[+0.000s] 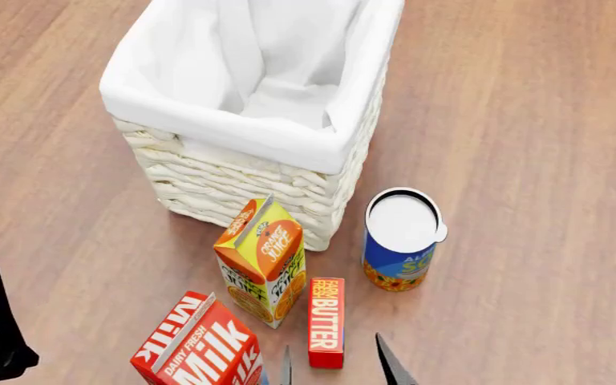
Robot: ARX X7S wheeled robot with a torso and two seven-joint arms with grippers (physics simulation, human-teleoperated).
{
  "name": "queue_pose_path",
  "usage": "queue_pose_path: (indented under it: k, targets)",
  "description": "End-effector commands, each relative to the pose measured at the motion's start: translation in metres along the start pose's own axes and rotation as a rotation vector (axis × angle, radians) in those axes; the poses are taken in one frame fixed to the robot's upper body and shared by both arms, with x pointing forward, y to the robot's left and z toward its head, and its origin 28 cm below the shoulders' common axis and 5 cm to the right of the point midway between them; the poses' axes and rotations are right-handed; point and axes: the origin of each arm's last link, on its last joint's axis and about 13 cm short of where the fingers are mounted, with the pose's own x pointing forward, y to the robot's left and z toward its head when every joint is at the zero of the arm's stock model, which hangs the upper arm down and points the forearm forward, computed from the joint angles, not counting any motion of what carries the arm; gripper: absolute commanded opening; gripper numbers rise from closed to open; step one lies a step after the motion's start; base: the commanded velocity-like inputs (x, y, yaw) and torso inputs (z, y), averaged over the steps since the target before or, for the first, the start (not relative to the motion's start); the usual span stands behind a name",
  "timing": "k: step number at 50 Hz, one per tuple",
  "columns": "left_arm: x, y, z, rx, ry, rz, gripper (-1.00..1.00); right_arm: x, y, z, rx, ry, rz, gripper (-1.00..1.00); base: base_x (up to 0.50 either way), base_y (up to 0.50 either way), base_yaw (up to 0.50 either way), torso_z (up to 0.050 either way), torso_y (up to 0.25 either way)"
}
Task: Pick up the butter and put it in the basket.
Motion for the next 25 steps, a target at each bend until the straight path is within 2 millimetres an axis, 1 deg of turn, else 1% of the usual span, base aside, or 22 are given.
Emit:
queue_pose_path:
  k: [1,9,13,17,20,25]
  targets:
    - [-0.001,0.0,0.001,-0.002,-0.001,-0.001,1.0,0.004,-0.001,0.0,0.0,0.017,0.0,1.0,0.0,0.0,0.0,0.0,0.0]
    - [-0.002,0.0,0.002,-0.005,-0.002,-0.003,1.0,0.008,-0.004,0.001,0.004,0.061,-0.005,1.0,0.0,0.0,0.0,0.0,0.0]
    - [-0.002,0.0,0.003,-0.006,-0.001,-0.004,1.0,0.013,-0.006,0.006,-0.004,0.101,0.008,1.0,0.0,0.0,0.0,0.0,0.0]
    - [-0.003,0.0,0.003,-0.008,-0.002,-0.004,1.0,0.016,-0.01,0.01,0.023,0.139,0.038,1.0,0.0,0.0,0.0,0.0,0.0]
    - [-0.003,0.0,0.004,-0.01,-0.003,-0.003,1.0,0.016,-0.011,0.015,0.02,0.133,0.044,1.0,0.0,0.0,0.0,0.0,0.0]
    - [-0.004,0.0,0.004,-0.012,-0.002,-0.004,1.0,0.016,-0.012,0.017,0.013,0.14,0.044,1.0,0.0,0.0,0.0,0.0,0.0]
